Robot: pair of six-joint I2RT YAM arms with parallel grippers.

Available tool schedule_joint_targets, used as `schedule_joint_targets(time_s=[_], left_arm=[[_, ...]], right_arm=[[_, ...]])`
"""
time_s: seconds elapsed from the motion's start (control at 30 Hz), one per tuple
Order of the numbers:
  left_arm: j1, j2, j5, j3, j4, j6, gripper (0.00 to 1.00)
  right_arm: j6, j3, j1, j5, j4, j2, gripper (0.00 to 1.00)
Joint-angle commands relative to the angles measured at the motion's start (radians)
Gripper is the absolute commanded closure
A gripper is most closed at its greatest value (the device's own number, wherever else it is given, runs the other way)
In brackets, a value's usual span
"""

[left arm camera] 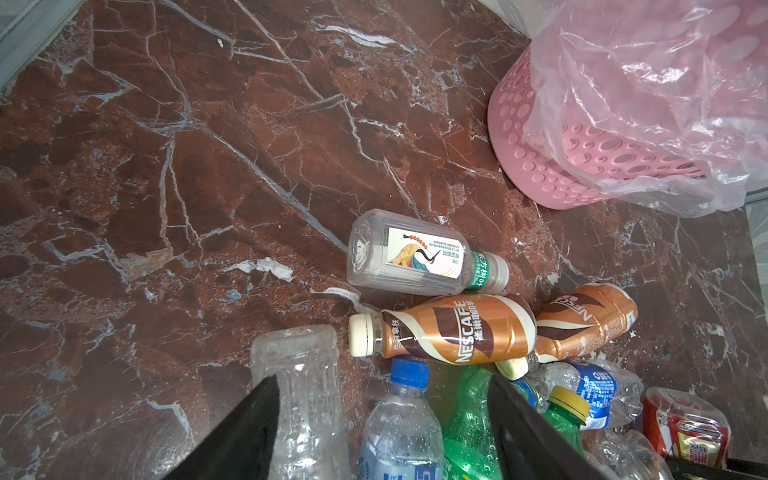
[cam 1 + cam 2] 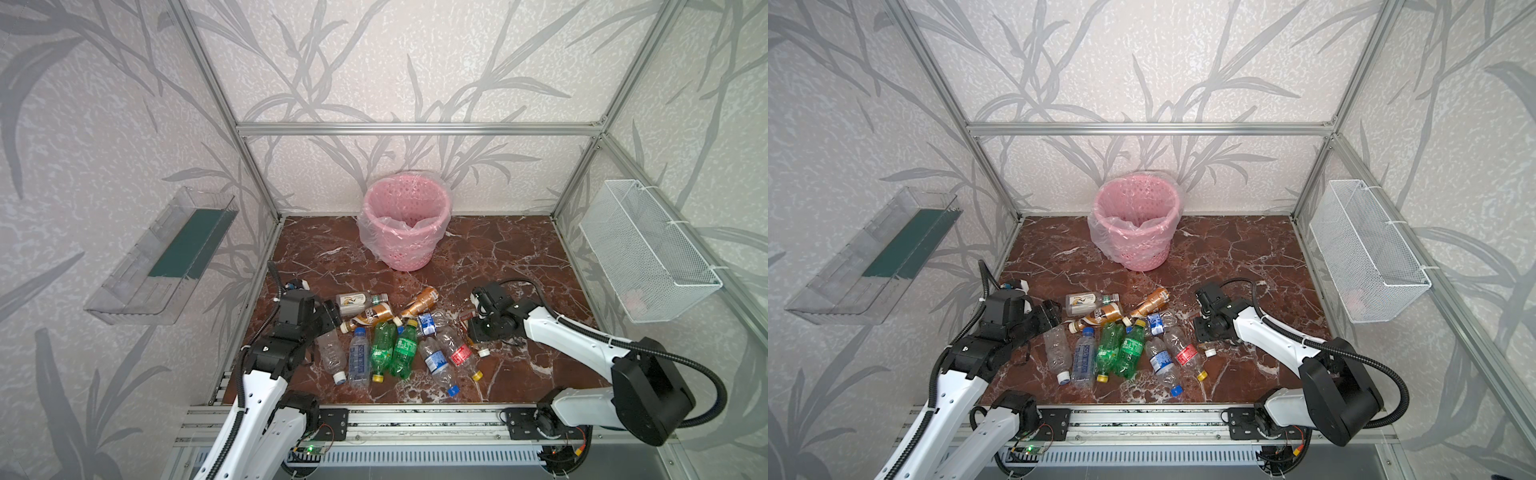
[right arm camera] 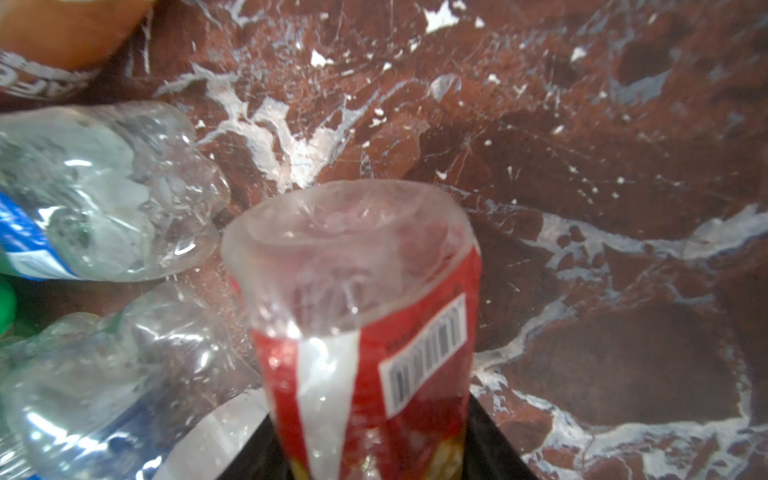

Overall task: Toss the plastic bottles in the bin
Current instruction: 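Lift the red-labelled bottle over the pink bin and release it, then return the right gripper to the pile while the left gripper grasps a clear ridged bottle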

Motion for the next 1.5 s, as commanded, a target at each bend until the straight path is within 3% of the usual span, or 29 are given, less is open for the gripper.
schedule_joint_targets(time_s=[0.0,0.2,0.33,0.47,0.6,0.7,0.73,0.77,0.8,1.07,1.33,1.47], left_arm=[[-0.006,0.005,0.014,0.01,-0.014,-0.019,0.21],[-0.005,0.02,0.034,0.01,-0.006,-0.027,0.21],[-0.005,0.031,0.039,0.024,-0.002,-0.026,0.21],[-0.005,0.043,0.041,0.067,-0.004,-0.024,0.21],[-0.006,0.067,0.044,0.136,-0.009,-0.02,0.21],[-0.007,0.086,0.052,0.183,-0.008,-0.02,0.21],[-0.007,0.09,0.056,0.195,-0.009,-0.018,0.21],[-0.007,0.094,0.058,0.207,-0.014,-0.015,0.21],[-0.008,0.094,0.061,0.216,-0.019,-0.012,0.21],[-0.007,0.02,0.021,0.165,-0.006,-0.017,0.19],[-0.007,-0.002,-0.005,0.047,0.003,-0.081,0.2],[-0.007,0.006,-0.051,0.014,-0.019,-0.153,0.22]], right_arm=[[0.025,-0.011,-0.008,-0.003,0.01,-0.065,0.5],[0.048,-0.035,-0.024,-0.046,0.093,-0.181,0.5],[0.077,-0.04,-0.039,-0.11,0.288,-0.296,0.51],[0.101,0.213,-0.051,-0.167,0.379,-0.228,0.52],[0.097,0.67,-0.052,-0.168,0.377,0.042,0.48],[0.132,1.052,-0.087,-0.214,0.261,0.31,0.32],[0.153,1.134,-0.1,-0.236,0.221,0.367,0.22],[0.155,1.18,-0.106,-0.229,0.175,0.399,0.07],[0.147,1.188,-0.106,-0.208,0.151,0.394,0.01],[0.071,0.836,-0.113,-0.114,0.115,0.075,0.0],[0.12,0.28,-0.105,-0.188,0.144,-0.162,0.05],[0.153,0.105,-0.093,-0.213,0.178,-0.216,0.06]])
